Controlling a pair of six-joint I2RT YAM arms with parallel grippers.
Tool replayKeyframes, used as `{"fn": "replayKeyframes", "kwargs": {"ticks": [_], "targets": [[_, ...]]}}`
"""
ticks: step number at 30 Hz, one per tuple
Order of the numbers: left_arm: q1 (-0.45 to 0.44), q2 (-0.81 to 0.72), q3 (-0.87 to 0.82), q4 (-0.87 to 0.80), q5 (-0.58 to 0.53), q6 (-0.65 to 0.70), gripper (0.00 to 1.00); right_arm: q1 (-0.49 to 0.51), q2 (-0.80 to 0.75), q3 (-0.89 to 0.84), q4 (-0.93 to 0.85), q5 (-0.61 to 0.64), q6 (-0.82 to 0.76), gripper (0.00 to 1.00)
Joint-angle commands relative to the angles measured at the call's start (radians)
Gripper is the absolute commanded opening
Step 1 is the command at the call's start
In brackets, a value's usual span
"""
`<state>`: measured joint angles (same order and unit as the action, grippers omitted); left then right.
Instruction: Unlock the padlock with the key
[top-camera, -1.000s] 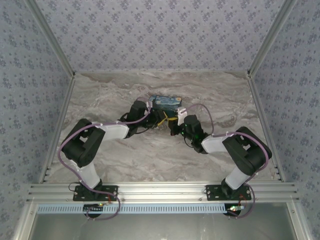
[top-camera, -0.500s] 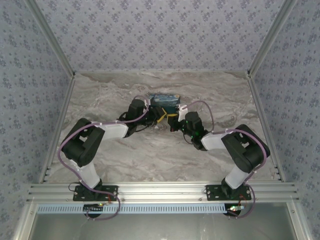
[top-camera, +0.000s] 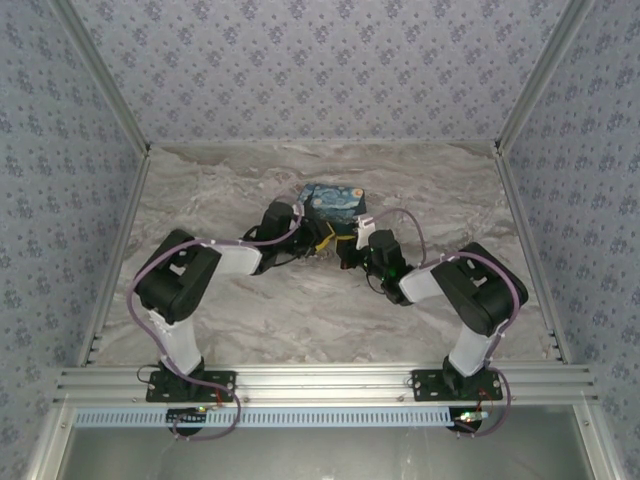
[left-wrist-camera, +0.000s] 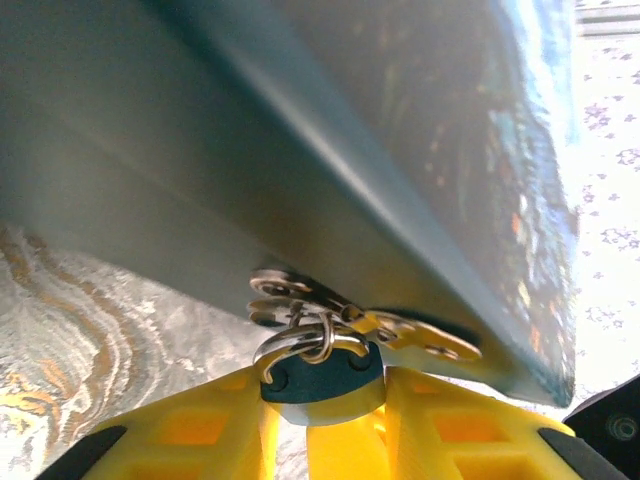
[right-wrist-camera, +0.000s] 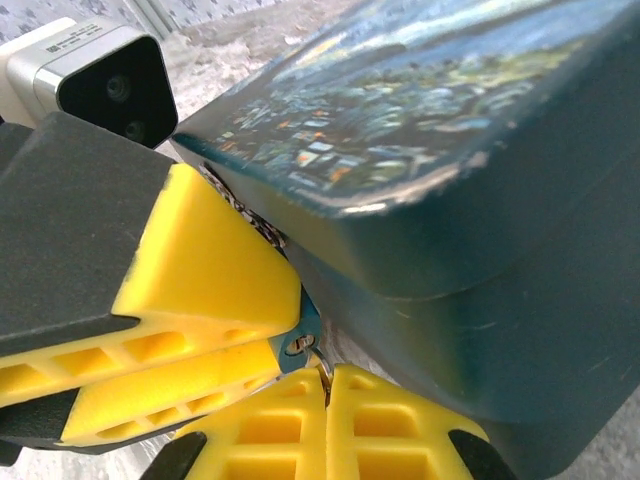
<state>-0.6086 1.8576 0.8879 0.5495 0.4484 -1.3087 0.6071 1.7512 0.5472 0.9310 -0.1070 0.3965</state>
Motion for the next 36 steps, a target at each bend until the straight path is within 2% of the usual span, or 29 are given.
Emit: {"fn": "replayKeyframes", "kwargs": {"ticks": [1, 9, 16, 19, 28, 36], "targets": [[-0.031, 0.025, 0.031, 0.055, 0.128, -0.024, 0.32, 0.017, 0.041, -0.01, 0.089, 0.021, 0.036, 0.0], [-0.02, 0.062, 0.0, 0.104, 0.109, -0.05, 0.4, 0.045, 0.097, -0.039, 0.117, 0.076, 0.099, 0.0], [0.006, -0.019, -0.049, 0.015, 0.081, 0.012, 0.64, 0.065, 0.095, -0.053, 0.124, 0.098, 0.154, 0.0], [0.021, -0.052, -0.072, -0.004, 0.076, 0.027, 0.67, 0.068, 0.082, -0.052, 0.106, 0.099, 0.197, 0.0], [0.043, -0.086, -0.115, -0.023, 0.057, 0.035, 0.66, 0.077, 0.007, -0.02, -0.046, 0.096, 0.38, 0.0], [0.036, -0.027, -0.127, 0.098, 0.066, -0.04, 0.51, 0.082, 0.009, -0.009, -0.044, 0.059, 0.509, 0.0]]}}
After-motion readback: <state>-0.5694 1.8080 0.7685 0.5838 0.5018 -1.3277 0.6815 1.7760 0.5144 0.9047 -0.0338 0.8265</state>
